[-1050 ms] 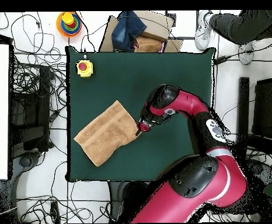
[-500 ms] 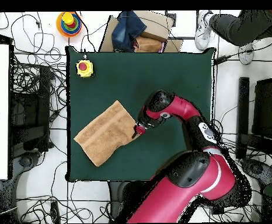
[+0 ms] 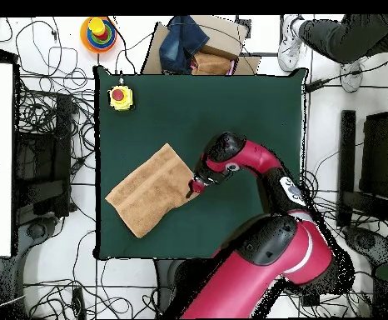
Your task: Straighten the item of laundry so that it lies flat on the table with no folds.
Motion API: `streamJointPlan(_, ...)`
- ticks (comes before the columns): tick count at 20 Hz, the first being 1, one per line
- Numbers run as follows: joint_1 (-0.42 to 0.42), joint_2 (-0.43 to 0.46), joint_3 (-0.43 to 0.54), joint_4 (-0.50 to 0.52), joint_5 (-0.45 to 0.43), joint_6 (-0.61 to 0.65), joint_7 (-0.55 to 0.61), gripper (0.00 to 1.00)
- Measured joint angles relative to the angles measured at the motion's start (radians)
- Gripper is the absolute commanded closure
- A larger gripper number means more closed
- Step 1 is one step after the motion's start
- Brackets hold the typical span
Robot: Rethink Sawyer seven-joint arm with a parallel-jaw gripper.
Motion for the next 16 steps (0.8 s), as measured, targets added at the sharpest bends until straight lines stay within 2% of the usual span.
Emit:
streamJointPlan(8,0.002,-0.058,0.000,-0.015,-0.006,0.000,0.000,0.00)
streamJointPlan(16,0.002,-0.077,0.000,-0.089,-0.008,0.000,0.000,0.00)
